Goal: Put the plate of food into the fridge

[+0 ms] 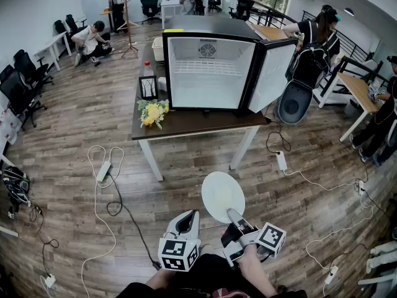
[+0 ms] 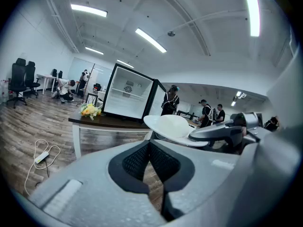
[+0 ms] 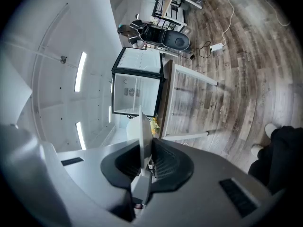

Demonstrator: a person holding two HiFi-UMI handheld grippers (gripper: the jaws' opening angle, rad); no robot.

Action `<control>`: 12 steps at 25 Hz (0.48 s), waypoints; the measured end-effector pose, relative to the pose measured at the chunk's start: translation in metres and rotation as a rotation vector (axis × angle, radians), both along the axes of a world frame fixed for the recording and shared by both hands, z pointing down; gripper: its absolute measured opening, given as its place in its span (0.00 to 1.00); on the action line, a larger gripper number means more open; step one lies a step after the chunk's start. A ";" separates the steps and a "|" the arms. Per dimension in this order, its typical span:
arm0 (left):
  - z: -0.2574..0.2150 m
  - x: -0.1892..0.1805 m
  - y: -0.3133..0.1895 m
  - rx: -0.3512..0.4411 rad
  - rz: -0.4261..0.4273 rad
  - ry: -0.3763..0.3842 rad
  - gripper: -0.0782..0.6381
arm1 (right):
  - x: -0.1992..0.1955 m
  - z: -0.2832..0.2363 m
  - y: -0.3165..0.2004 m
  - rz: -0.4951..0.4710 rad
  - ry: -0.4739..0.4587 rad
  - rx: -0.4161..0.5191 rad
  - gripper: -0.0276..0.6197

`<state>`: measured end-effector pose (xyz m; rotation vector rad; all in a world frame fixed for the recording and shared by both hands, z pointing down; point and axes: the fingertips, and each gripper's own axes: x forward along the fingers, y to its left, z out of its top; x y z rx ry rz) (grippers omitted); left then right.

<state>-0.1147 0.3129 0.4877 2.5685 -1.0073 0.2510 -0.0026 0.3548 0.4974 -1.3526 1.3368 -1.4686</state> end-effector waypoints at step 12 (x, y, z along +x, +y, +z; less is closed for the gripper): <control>0.003 -0.014 -0.016 0.010 0.050 0.008 0.12 | -0.026 -0.011 -0.019 0.010 -0.015 0.067 0.12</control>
